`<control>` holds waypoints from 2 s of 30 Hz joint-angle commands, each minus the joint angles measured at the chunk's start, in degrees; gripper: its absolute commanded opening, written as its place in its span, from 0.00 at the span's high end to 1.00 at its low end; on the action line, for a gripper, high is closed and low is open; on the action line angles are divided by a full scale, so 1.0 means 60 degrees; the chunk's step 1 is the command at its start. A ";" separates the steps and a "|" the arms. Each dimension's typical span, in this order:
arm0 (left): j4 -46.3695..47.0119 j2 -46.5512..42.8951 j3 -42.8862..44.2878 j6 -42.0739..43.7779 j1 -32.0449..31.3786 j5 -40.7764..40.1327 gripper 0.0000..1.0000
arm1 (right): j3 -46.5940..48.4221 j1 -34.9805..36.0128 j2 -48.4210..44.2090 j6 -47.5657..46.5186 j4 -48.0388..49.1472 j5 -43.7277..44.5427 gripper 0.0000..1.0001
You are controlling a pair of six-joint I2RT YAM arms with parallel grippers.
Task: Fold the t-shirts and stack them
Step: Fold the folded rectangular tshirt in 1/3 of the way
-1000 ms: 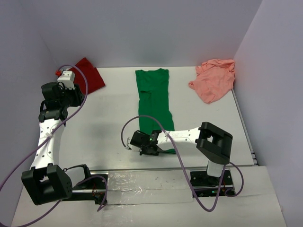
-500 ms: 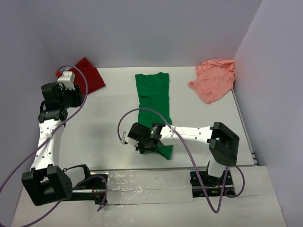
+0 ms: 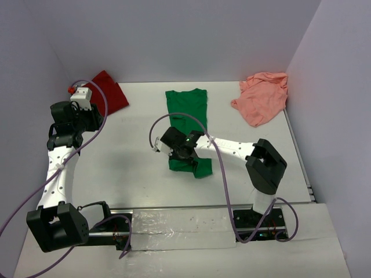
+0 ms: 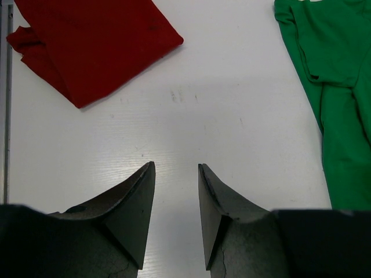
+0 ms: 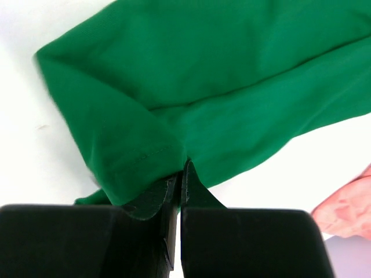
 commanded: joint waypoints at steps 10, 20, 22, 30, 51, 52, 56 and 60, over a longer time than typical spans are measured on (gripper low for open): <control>0.0030 0.0004 0.0223 0.0117 0.0055 0.0300 0.55 | 0.1725 -0.0743 0.1276 -0.1386 0.1276 0.0903 1.00; -0.0029 0.0018 0.0267 0.0074 0.0055 0.0373 0.56 | 0.2531 -0.1153 0.2068 -0.1885 0.2037 0.1546 1.00; -0.0043 -0.0040 0.0223 0.0088 0.0055 0.0373 0.56 | 0.2751 -0.1313 0.2272 -0.1899 0.2140 0.1605 1.00; -0.0014 -0.0011 0.0164 0.0088 0.0055 0.0417 0.56 | 0.3308 -0.1812 0.2830 -0.1914 0.3034 0.2117 1.00; 0.0073 0.0135 0.0121 0.0074 0.0055 0.0578 0.56 | 0.3500 -0.2018 0.4177 -0.1958 0.5286 0.3679 0.49; 0.0059 0.0121 0.0106 0.0088 0.0040 0.0593 0.55 | 0.3397 -0.2018 0.4192 -0.2059 0.6421 0.4034 0.48; 0.0074 0.0106 0.0047 0.0103 0.0069 0.0637 0.56 | 0.2315 -0.2061 0.4134 -0.3375 1.0702 0.6551 0.46; 0.0059 0.0048 -0.0026 0.0118 0.0069 0.0637 0.55 | 0.2238 -0.2106 0.3301 -0.2534 1.0350 0.6033 0.51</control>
